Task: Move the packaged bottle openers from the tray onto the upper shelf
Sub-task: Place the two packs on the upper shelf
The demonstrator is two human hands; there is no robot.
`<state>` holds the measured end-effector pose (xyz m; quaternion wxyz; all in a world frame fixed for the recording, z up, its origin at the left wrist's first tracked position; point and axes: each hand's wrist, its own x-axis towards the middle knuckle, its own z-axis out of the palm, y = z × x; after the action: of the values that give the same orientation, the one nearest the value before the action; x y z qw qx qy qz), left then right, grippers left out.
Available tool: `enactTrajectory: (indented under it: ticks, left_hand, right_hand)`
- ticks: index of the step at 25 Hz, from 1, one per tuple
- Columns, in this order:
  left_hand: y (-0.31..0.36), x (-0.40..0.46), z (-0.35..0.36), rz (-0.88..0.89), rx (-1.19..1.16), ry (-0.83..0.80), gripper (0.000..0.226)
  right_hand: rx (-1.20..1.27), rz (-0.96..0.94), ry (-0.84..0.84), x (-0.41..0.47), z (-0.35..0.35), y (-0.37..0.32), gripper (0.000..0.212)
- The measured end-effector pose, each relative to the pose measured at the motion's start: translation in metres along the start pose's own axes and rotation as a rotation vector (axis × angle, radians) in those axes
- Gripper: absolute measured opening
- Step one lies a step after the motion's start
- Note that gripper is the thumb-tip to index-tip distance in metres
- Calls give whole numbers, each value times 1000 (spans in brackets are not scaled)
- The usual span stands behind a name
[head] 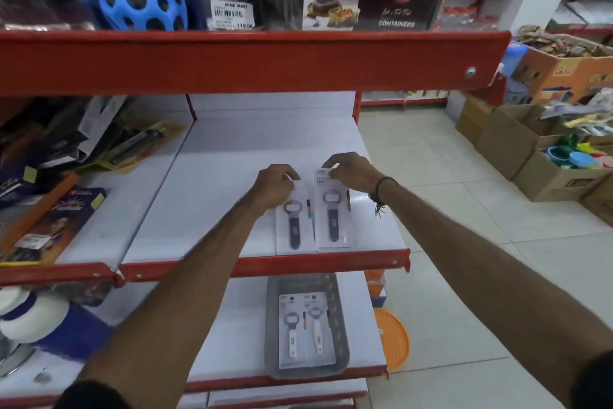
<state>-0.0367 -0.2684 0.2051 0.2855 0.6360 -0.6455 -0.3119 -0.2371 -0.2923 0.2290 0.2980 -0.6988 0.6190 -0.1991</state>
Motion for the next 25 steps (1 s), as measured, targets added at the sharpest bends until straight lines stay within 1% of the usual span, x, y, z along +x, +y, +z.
enactTrajectory:
  ticks: [2, 4, 7, 9, 11, 13, 16, 18, 19, 21, 22, 25]
  left_hand:
    - [-6, 0, 7, 7, 24, -35, 25]
    - [-6, -2, 9, 30, 51, -11, 25]
    - [-5, -3, 6, 60, 164, 47, 22]
    - [-4, -6, 5, 80, 251, 69, 23]
    - [-1, -12, 4, 98, 333, 80, 25]
    - [-1, -18, 6, 123, 412, 72, 28]
    - [-5, -24, 7, 109, 491, 14, 39]
    - [-7, -31, 5, 81, 605, -63, 50]
    - [-8, -37, 4, 85, 638, -73, 55]
    - [-5, -51, 3, 146, 592, 15, 55]
    - [-4, -64, 4, 198, 546, 88, 53]
    - [-3, -118, 16, 390, 418, 369, 41]
  right_hand:
    - [-26, 3, -41, 3, 8, 8, 21]
    - [-58, 2, -74, 2, 13, 14, 17]
    - [-96, -17, -40, -1, 15, 17, 23]
    - [-199, -46, -1, -7, 16, 14, 29]
    - [-387, -104, 39, -13, 17, 9, 34]
    - [-538, -137, 63, -21, 23, 6, 38]
    - [-716, -122, 45, -31, 32, 5, 41]
    - [-756, -112, 36, -39, 36, 4, 42]
    - [-737, -107, 49, -46, 38, 4, 44]
    - [-655, -128, 160, -60, 39, 1, 47]
    - [-609, -163, 259, -73, 42, 0, 46]
    - [-490, -341, 652, -123, 61, -4, 35]
